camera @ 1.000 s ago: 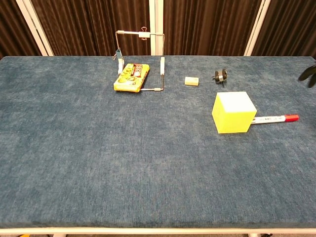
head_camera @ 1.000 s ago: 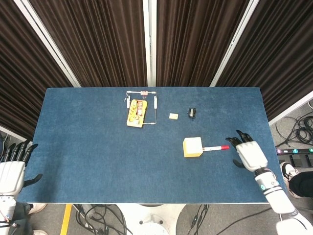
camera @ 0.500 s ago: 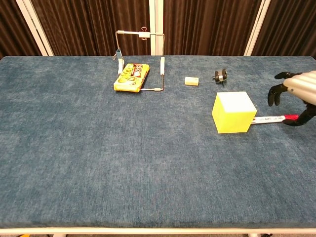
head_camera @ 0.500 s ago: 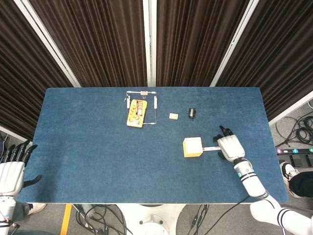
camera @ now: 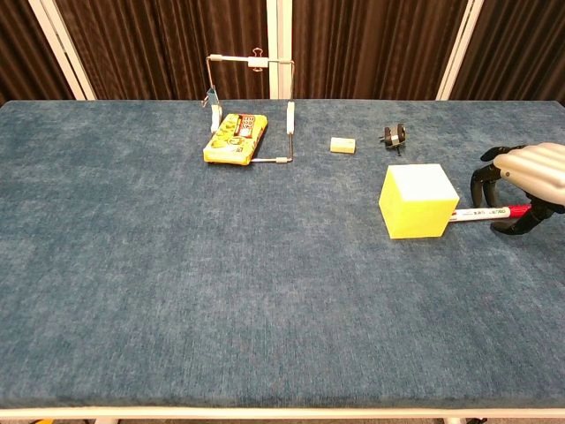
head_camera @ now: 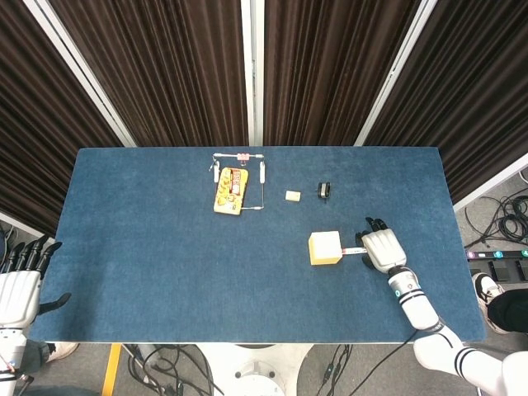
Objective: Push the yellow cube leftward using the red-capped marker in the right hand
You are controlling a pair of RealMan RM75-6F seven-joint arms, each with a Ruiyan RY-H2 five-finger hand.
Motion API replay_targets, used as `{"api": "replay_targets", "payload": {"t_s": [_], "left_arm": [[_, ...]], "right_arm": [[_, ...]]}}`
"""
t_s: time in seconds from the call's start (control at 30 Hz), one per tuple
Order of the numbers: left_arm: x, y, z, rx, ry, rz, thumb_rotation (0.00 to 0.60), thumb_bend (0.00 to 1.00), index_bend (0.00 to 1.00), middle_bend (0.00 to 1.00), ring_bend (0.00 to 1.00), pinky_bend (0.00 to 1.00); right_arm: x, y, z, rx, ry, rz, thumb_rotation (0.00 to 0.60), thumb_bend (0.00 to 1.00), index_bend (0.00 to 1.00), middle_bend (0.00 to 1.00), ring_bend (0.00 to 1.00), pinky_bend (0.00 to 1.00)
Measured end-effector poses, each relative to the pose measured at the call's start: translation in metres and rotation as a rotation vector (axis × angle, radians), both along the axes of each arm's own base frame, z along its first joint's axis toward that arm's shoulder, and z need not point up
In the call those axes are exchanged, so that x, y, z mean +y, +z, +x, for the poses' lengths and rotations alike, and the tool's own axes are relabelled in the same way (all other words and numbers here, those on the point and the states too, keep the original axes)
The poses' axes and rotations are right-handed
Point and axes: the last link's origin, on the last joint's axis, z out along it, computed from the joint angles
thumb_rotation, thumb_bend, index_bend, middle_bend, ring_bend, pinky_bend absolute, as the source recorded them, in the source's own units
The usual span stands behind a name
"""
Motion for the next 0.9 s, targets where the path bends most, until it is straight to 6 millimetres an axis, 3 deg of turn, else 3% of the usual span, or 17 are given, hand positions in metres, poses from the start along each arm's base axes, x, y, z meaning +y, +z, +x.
{"api": "replay_targets", "payload": {"t_s": [0.33,0.6,0.7,0.9], "left_arm": [[-0.003,0.003,-0.002,-0.001,0.004,0.007,0.600,0.03,0.19,0.15,0.10,0.07],[-0.003,0.002,-0.003,0.000,0.004,0.009,0.600,0.03,0.19,0.15,0.10,0.07],[-0.002,0.002,-0.002,0.002,0.001,0.006,0.600,0.03,0.19,0.15,0.10,0.07],[-0.003,0.002,-0.002,0.002,-0.002,0.009,0.600,0.03,0.19,0.15,0.10,0.07]], "right_arm": [[-0.005,-0.003,-0.002,-0.012,-0.013,-0.003,0.600,0.25,0.51,0.52,0.12,0.16],[-0.007,-0.002,-0.001,-0.013,-0.009,-0.002,0.600,0.38,0.60,0.59,0.17,0.20],[-0.008,0.002,-0.002,-0.015,-0.001,-0.010,0.600,0.44,0.64,0.62,0.20,0.22],[-0.005,0.023,-0.010,-0.004,0.013,-0.022,0.600,0.45,0.68,0.64,0.22,0.24]]}}
